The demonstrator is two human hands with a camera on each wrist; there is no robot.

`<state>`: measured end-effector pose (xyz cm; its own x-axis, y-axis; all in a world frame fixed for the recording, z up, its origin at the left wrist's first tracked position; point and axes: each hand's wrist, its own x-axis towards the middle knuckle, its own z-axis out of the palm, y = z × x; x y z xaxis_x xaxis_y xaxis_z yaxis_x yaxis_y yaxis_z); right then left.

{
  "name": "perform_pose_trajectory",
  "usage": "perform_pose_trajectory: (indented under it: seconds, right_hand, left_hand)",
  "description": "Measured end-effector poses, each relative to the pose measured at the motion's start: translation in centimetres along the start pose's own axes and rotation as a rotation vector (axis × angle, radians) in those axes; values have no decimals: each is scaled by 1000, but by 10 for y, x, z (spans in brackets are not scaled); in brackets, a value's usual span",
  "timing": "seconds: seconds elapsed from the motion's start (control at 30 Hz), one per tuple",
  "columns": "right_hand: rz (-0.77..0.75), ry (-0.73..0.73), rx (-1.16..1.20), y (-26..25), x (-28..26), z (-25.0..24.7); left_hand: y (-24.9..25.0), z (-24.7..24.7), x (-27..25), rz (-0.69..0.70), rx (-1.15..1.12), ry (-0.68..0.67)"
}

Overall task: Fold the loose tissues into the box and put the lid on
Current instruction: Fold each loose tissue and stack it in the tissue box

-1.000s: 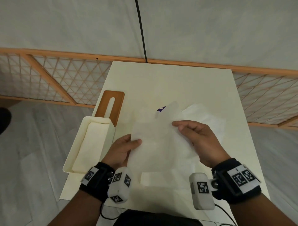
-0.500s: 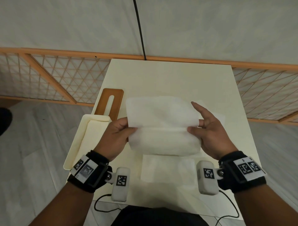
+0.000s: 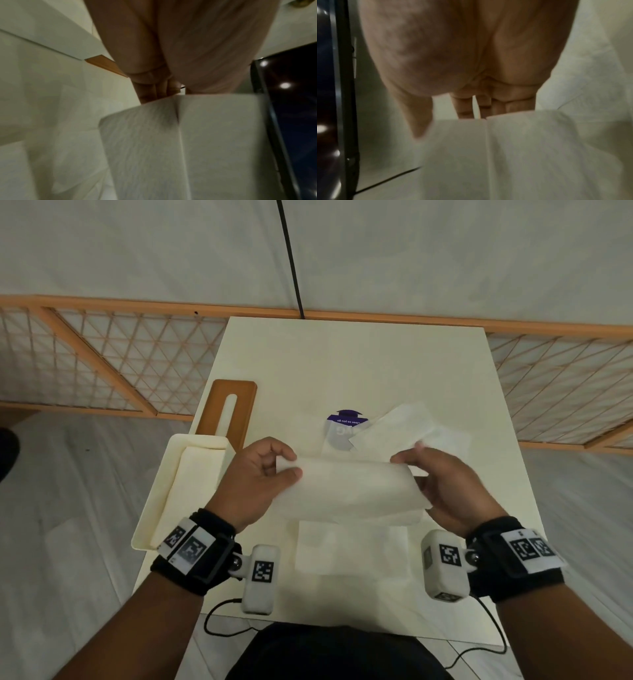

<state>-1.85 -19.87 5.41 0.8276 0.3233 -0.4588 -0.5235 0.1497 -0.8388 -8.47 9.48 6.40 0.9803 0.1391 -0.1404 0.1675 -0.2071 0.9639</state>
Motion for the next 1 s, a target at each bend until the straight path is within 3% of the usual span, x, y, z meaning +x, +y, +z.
perform_pose_trajectory:
  seconds: [0.1,0.3,0.43,0.63,0.87,1.0]
  right_hand:
    - [52,16,-278,24,3,-3]
    - [166,123,-594,69,-1,-14]
    - [166,217,-844,91,0,-18]
    - [169,228,-989,107,2,-28]
    - [153,192,-1052,111,5,-22]
    - [138,175,-1095,112,5,-21]
  left_hand:
    - [-21,7,-5,-118,101,-25]
    - [-73,30,-24,-368,220,-78]
    - [-97,47,-27,-377,443,-64]
    - [-117,59,-26,-358,538,-61]
    - [-119,58,-20,-340,549,8]
    - [-119,58,-24,-405,537,49]
